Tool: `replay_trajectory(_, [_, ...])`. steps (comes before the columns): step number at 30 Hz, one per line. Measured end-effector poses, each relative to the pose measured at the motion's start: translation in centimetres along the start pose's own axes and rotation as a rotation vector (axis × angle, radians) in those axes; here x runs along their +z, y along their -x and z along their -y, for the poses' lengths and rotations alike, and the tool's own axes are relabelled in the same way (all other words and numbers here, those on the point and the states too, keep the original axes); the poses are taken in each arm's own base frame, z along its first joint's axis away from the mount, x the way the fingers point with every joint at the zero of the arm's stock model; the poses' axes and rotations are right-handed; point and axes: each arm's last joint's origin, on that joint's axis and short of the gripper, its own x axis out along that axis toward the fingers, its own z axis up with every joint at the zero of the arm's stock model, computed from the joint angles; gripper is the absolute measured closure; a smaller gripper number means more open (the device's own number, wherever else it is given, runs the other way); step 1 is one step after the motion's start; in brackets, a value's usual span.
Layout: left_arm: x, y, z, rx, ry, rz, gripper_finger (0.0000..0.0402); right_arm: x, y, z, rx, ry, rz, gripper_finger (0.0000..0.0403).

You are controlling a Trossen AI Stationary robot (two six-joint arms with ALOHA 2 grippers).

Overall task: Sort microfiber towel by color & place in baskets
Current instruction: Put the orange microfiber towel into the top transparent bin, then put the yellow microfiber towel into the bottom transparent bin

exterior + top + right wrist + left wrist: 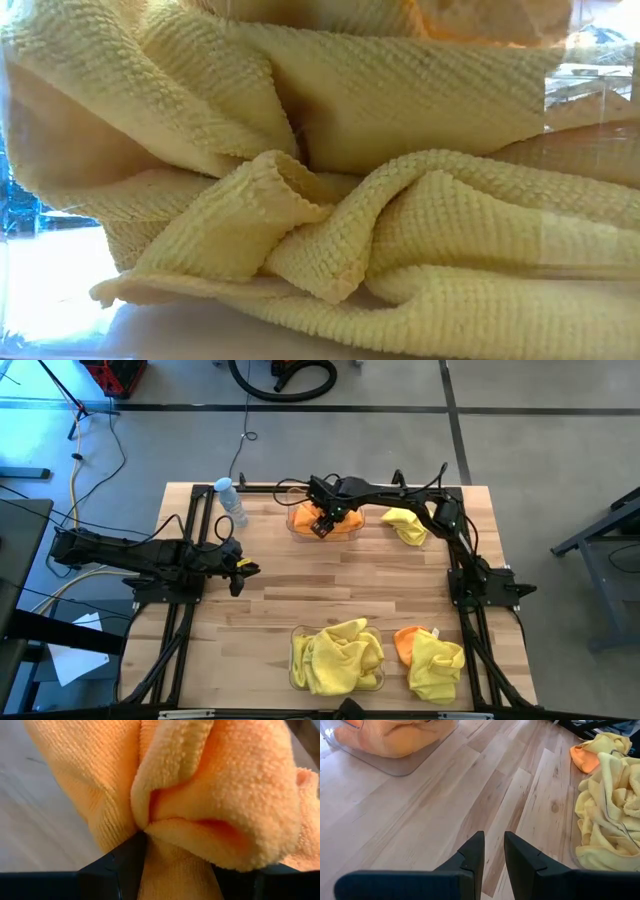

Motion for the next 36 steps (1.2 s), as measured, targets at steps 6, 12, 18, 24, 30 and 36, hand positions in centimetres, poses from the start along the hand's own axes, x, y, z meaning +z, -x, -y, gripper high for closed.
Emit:
replay_trajectory(6, [0.0, 0.0, 0.0, 0.0, 0.0, 0.0, 0.0342, 0.7, 4.2, 0.2, 0.003, -0.004, 0.015, 0.0195])
replay_trajectory(12, [0.0, 0.0, 0.0, 0.0, -0.008, 0.0, 0.0342, 1.4, 8.3, 0.7, 0.005, -0.018, 0.009, 0.0195])
replay_trajectory(18, [0.0, 0.0, 0.0, 0.001, -0.025, -0.001, 0.0342, 0.6, 11.2, 1.2, 0.021, 0.079, 0.025, 0.0195])
replay_trajectory(24, [0.0, 0.0, 0.0, 0.004, -0.025, 0.0, 0.0342, -3.7, 12.2, 3.5, 0.03, 0.01, 0.079, 0.0195])
replay_trajectory(30, [0.0, 0.0, 0.0, 0.005, -0.027, 0.0, 0.0342, -10.0, 13.8, 6.6, -0.034, -0.157, 0.133, 0.0195])
replay_trajectory(36, [0.0, 0.0, 0.0, 0.005, -0.027, 0.0, 0.0342, -14.6, 13.2, 9.9, -0.123, -0.38, 0.102, 0.0195])
